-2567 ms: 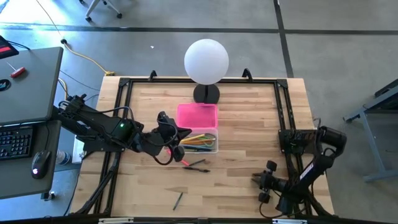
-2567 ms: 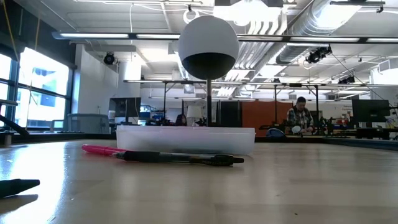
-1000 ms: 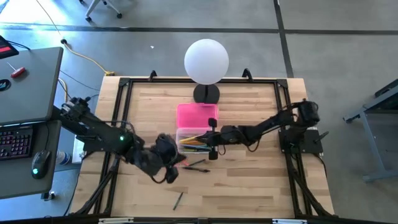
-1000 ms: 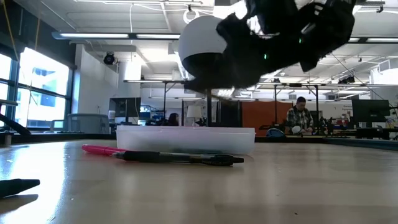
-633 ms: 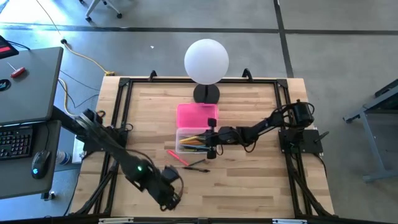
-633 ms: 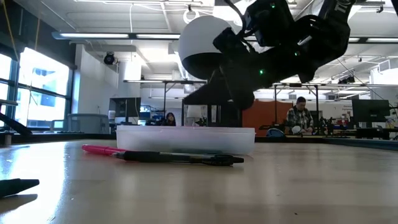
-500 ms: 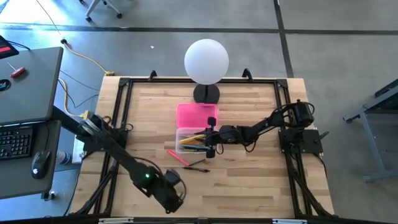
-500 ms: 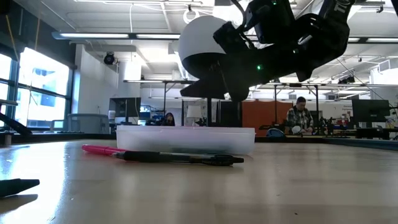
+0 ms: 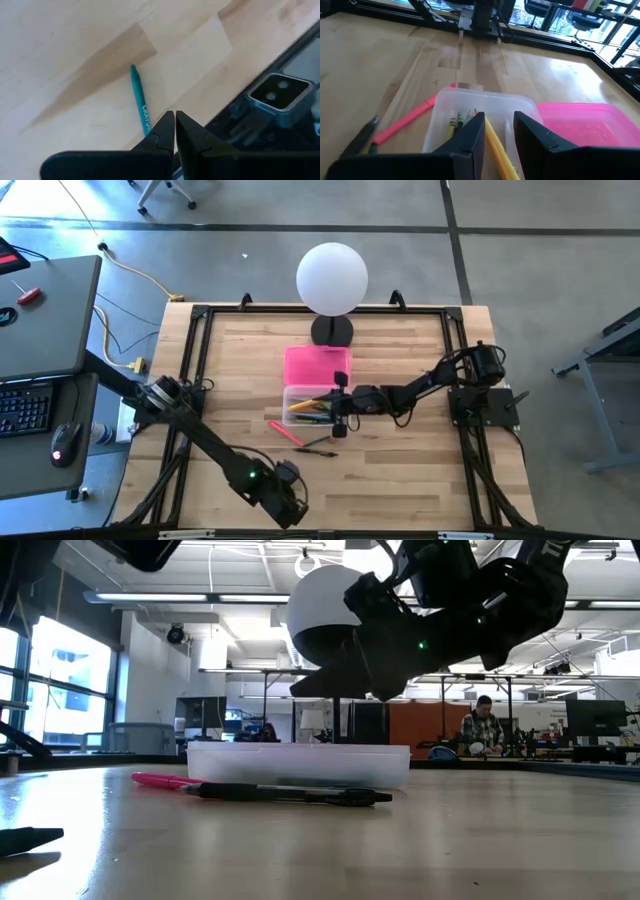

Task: Pick & place school supplies into a supply box
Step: Put the bottom green crayon into the pink supply box

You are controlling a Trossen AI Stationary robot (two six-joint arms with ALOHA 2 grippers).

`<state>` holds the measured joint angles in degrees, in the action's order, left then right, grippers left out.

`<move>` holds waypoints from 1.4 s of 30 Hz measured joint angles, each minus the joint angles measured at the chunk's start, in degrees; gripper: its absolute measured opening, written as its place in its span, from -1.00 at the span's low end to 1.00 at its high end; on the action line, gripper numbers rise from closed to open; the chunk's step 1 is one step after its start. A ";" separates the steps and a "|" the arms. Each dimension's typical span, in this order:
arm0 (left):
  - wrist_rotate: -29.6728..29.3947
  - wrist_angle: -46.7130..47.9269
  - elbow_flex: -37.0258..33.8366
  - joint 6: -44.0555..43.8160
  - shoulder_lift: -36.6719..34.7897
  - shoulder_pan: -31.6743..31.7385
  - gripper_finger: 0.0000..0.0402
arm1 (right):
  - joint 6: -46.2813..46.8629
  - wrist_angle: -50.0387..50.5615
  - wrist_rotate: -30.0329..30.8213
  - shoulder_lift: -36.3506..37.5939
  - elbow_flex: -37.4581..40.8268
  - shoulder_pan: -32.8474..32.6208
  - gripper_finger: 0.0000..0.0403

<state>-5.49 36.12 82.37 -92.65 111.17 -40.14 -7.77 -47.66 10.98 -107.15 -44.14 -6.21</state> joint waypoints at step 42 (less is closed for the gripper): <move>6.33 3.09 -0.04 2.81 3.20 1.99 -0.77 | 0.21 1.55 -0.26 0.07 -0.04 -1.18 -0.59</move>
<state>0.84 39.21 82.32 -89.84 114.37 -38.15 -7.55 -46.11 10.72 -107.09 -44.18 -7.38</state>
